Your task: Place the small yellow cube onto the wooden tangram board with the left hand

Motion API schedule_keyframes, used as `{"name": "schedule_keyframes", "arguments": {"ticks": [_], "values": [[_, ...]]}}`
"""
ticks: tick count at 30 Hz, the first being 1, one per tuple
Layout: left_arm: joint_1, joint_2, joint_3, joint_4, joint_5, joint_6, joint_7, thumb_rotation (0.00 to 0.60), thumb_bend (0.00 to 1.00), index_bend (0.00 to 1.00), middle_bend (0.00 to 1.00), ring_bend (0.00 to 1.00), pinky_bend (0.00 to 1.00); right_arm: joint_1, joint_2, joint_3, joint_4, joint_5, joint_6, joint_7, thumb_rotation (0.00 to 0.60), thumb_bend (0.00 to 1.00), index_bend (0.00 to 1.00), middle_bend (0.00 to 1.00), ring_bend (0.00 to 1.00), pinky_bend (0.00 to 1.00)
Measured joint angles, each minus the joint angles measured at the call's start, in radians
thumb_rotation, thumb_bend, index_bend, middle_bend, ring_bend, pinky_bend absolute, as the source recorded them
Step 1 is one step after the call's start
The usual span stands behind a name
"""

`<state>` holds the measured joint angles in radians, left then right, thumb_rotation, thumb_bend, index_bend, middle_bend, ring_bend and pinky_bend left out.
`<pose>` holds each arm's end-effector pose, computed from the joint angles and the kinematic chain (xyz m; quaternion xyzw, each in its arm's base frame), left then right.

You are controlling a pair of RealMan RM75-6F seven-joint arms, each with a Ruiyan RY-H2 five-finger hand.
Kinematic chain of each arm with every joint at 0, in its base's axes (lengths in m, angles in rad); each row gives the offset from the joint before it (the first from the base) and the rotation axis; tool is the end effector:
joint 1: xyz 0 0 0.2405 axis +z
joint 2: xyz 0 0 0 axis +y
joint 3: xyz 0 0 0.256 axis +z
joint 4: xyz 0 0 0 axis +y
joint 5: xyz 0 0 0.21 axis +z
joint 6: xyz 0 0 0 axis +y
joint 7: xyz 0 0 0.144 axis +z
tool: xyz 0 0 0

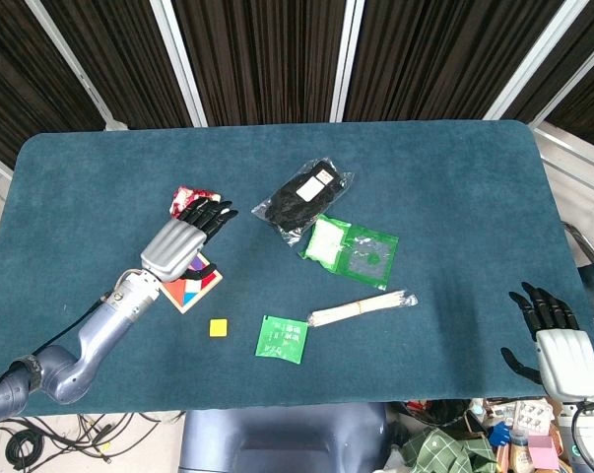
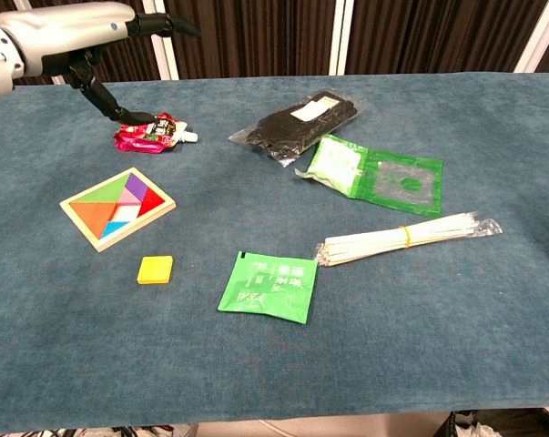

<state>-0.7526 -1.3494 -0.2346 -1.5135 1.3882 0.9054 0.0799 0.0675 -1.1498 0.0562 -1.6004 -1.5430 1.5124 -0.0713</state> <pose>-0.1300 0.3648 0.0482 -0.7636 -0.3133 -0.4259 0.3706 -0.3060 -0.1768 0.1524 0.6064 -0.3582 0.3867 0.5953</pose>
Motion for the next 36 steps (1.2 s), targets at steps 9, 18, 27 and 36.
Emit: {"name": "schedule_keyframes", "arguments": {"ticks": [9,18,27,36], "values": [[0.004,0.031,0.010,-0.051,-0.023,0.021,0.027,0.600,0.28,0.01,0.00,0.00,0.00,0.002,0.003,0.001,0.005,-0.002,0.000,0.007,0.600,0.17,0.15,0.04,0.07,0.13],[0.022,0.040,0.035,-0.087,-0.044,0.047,0.073,0.600,0.28,0.00,0.00,0.00,0.00,0.003,0.004,0.000,0.005,-0.001,-0.003,0.013,0.600,0.17,0.15,0.04,0.07,0.13],[0.056,0.058,0.046,-0.156,-0.104,0.087,0.110,0.600,0.28,0.05,0.00,0.00,0.00,-0.002,0.013,-0.007,0.001,-0.011,0.002,0.028,0.600,0.17,0.15,0.05,0.07,0.13],[0.094,0.095,0.072,-0.227,-0.180,0.104,0.146,0.600,0.28,0.16,0.00,0.00,0.00,-0.002,0.014,-0.003,0.002,-0.001,0.001,0.033,0.600,0.17,0.15,0.05,0.07,0.13]]}}
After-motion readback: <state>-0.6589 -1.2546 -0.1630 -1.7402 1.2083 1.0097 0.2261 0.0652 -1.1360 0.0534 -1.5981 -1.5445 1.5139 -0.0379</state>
